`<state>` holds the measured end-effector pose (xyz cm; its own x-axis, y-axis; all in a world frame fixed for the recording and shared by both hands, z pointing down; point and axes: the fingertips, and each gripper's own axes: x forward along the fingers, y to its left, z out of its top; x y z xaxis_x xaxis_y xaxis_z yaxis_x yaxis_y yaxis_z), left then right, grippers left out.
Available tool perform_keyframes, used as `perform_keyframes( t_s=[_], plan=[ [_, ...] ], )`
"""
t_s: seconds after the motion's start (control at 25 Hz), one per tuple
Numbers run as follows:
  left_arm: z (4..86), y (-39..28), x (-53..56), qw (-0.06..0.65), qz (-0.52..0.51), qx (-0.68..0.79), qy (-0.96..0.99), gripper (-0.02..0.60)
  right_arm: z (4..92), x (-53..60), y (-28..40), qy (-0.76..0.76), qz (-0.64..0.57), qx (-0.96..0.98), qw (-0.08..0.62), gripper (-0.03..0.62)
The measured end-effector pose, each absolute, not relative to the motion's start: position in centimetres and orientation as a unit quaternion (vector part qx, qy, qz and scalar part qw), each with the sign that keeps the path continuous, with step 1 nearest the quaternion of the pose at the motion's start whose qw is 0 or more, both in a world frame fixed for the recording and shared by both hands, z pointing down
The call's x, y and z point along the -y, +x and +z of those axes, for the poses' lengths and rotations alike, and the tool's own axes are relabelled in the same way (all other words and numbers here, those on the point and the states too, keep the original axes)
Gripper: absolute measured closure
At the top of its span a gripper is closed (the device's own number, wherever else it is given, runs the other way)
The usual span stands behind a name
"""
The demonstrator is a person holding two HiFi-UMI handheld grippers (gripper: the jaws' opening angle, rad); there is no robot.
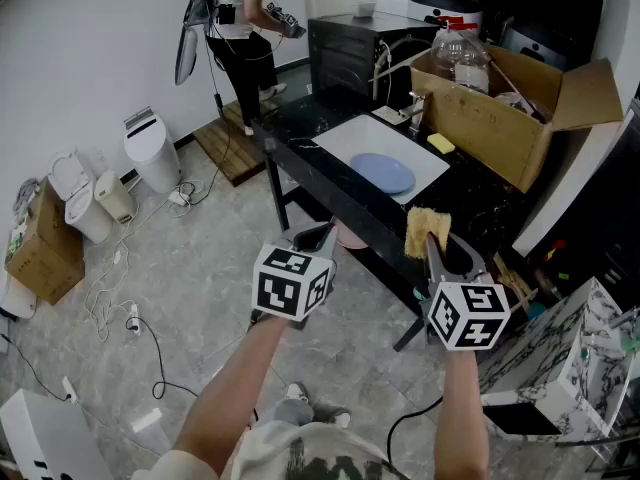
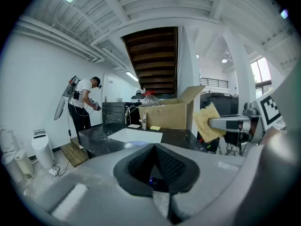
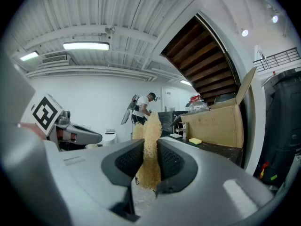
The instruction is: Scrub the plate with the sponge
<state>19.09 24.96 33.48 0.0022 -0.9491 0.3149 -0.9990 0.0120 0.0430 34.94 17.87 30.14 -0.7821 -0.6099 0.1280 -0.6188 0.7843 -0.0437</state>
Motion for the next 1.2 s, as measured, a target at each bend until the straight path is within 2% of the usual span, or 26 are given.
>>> perform_keyframes(
  t_s=[0.36,1.2],
  plan=[
    [34.5,16.5,-23.6,0.135,0.096,0.693,0.702,0.581,31.2,-16.8,32.5,0.331,0.036,0.940,0.071,0.516],
    [35.2,4.0,-10.6,0.137,0.100,0.613,0.772,0.581,32.4,-7.1,22.5,0.422,0.053,0.900,0.096,0.514]
  ],
)
